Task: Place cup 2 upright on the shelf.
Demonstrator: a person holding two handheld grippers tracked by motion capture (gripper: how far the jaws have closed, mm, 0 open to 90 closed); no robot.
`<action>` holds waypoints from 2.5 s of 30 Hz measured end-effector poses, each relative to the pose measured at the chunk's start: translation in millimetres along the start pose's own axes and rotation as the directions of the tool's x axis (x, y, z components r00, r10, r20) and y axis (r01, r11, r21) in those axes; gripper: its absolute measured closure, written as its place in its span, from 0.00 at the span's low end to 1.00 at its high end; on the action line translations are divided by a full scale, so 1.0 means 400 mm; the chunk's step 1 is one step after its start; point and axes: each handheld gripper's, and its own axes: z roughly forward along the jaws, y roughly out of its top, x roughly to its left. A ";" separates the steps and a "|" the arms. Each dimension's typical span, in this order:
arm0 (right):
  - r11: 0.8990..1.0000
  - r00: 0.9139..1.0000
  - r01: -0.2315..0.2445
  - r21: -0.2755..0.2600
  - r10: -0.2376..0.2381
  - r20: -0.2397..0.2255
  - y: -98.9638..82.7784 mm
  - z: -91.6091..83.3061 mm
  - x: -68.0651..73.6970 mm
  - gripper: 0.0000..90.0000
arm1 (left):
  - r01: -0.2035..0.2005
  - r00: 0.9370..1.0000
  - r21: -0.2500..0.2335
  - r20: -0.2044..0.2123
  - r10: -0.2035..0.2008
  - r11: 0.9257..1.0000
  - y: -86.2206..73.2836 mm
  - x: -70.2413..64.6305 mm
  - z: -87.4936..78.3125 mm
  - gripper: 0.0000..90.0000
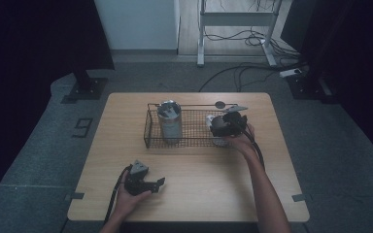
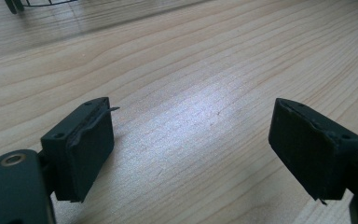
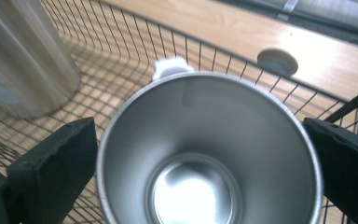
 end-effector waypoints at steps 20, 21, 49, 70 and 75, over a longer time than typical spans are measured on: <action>0.978 0.998 -0.036 -0.204 0.027 -0.050 0.017 -0.104 0.008 0.05 | -0.004 1.000 0.003 -0.001 0.004 1.000 0.000 -0.001 0.000 0.16; 0.978 0.998 -0.025 -0.207 0.014 -0.055 0.009 -0.112 0.013 0.06 | -0.001 1.000 0.000 -0.001 0.001 1.000 0.000 -0.001 0.000 0.16; 0.970 0.995 -0.023 -0.244 -0.002 -0.099 -0.242 -0.274 0.040 0.15 | 0.009 1.000 0.006 -0.008 -0.009 1.000 0.000 0.001 0.001 0.16; 0.985 0.995 -0.050 -0.164 0.035 -0.093 -0.382 -0.278 0.035 0.16 | 0.016 1.000 0.005 -0.016 -0.016 1.000 0.001 0.001 0.002 0.16; 0.987 0.996 -0.043 -0.154 0.030 -0.088 -0.387 -0.275 0.037 0.16 | 0.014 1.000 0.005 -0.015 -0.014 1.000 0.000 0.001 0.002 0.16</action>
